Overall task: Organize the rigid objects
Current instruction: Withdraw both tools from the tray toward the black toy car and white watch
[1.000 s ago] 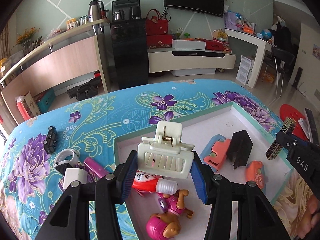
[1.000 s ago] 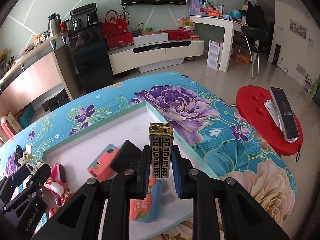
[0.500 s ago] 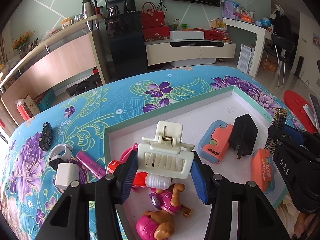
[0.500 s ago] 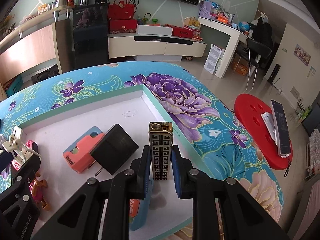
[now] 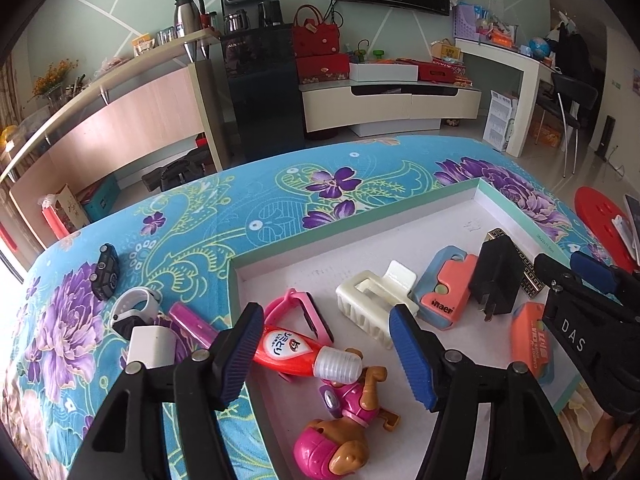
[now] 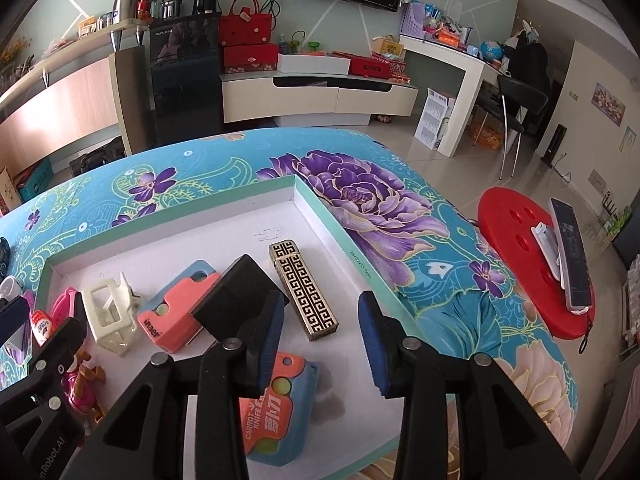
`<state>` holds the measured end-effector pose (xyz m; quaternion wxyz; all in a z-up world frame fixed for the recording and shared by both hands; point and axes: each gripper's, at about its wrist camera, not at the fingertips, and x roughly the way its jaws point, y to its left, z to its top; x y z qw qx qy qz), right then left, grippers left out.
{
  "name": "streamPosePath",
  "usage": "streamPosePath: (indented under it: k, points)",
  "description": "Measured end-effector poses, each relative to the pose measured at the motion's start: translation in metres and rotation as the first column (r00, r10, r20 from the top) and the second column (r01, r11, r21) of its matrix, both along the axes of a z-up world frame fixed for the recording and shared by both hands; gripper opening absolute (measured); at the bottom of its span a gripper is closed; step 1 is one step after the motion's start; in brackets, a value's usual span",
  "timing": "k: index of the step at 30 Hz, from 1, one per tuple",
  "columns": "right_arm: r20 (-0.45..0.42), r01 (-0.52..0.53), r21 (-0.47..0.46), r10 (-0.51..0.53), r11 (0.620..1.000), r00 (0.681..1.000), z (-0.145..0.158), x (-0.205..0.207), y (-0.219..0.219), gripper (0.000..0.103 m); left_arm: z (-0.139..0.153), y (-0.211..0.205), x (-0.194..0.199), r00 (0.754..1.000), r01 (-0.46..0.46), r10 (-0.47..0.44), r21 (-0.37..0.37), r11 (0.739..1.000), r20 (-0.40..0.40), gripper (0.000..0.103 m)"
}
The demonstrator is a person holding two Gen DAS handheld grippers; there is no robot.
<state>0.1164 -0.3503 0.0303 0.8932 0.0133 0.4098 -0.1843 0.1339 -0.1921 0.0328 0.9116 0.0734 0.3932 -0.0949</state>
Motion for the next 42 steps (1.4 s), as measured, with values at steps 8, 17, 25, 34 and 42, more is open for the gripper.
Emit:
streamPosePath:
  k: [8,17,25,34,42]
  points:
    - [0.025,-0.014,0.023,0.013,1.0,1.0,0.005,-0.002,0.003,0.053,0.016,0.032,0.005,0.994,-0.101,0.102,-0.034,0.994,0.025,0.075]
    - [0.041,-0.057,0.03,0.055,0.998,0.998,0.009,0.001,0.015,0.075,0.022,0.091,0.012,0.949,-0.312,0.314,-0.079,0.947,0.018,0.098]
    - [0.086,-0.098,0.036,0.095,0.995,0.992,0.021,0.001,0.032,0.085,0.015,0.126,0.015,0.888,-0.458,0.459,-0.063,0.887,-0.007,0.103]
    - [0.132,-0.169,0.058,0.16,0.984,0.978,0.034,0.002,0.065,0.085,0.013,0.158,0.013,0.826,-0.564,0.563,-0.066,0.823,-0.038,0.103]
    - [0.135,-0.302,0.1,0.288,0.948,0.948,0.031,0.01,0.119,0.085,0.012,0.193,0.01,0.763,-0.646,0.644,-0.055,0.761,-0.051,0.103]
